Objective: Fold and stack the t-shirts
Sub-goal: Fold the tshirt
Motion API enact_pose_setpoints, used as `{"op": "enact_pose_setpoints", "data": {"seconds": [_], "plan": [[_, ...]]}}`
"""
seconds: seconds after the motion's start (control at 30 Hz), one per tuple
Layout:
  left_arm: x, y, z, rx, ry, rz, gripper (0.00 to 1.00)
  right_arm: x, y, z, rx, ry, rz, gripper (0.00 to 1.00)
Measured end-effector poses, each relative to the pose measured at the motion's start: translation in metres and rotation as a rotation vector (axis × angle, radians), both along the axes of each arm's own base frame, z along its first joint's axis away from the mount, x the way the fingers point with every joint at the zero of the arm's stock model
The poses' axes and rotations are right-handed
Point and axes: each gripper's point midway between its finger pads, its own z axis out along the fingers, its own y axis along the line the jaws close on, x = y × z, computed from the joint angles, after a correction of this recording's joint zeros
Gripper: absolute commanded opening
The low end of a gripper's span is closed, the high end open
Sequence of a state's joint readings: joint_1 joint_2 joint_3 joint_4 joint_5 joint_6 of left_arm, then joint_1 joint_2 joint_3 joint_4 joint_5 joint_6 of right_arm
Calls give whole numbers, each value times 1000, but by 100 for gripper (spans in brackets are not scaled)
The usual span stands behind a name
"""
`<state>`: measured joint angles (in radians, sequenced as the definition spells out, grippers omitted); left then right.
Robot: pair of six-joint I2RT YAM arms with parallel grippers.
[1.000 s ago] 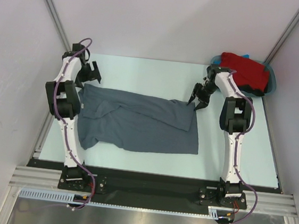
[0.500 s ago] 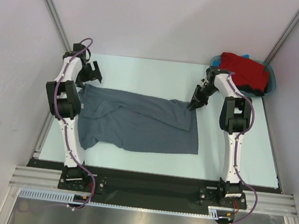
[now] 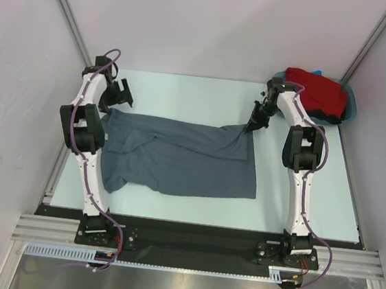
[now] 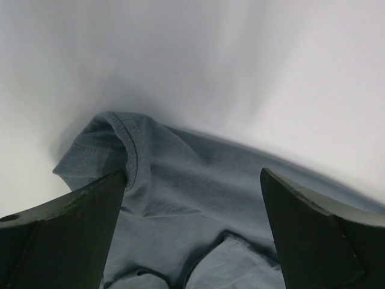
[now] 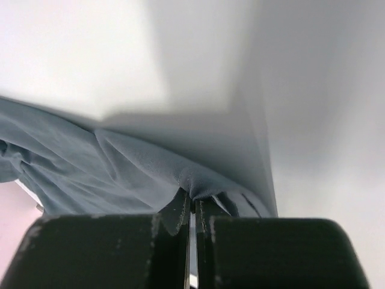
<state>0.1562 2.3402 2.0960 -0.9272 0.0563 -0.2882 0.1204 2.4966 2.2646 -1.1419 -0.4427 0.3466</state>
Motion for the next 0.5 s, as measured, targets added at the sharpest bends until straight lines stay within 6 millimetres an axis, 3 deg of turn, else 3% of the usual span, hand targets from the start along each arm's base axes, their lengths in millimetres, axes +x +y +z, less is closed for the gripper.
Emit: {"op": "enact_pose_setpoints", "data": {"seconds": [0.2, 0.4, 0.43, 0.47, 0.5], "plan": [[0, -3, 0, 0, 1, -6, 100, 21, -1, 8, 36, -73, -28, 0], [0, -5, 0, 0, 3, -9, 100, 47, -18, 22, 54, -145, -109, 4], [0, -5, 0, 0, 3, -9, 100, 52, -22, 25, 51, -158, -122, 9], [0, -5, 0, 0, 3, -9, 100, 55, -25, 27, 50, -166, -134, 23], [0, -5, 0, 0, 3, -9, 100, 59, -27, 29, 51, -178, -149, 29]]}}
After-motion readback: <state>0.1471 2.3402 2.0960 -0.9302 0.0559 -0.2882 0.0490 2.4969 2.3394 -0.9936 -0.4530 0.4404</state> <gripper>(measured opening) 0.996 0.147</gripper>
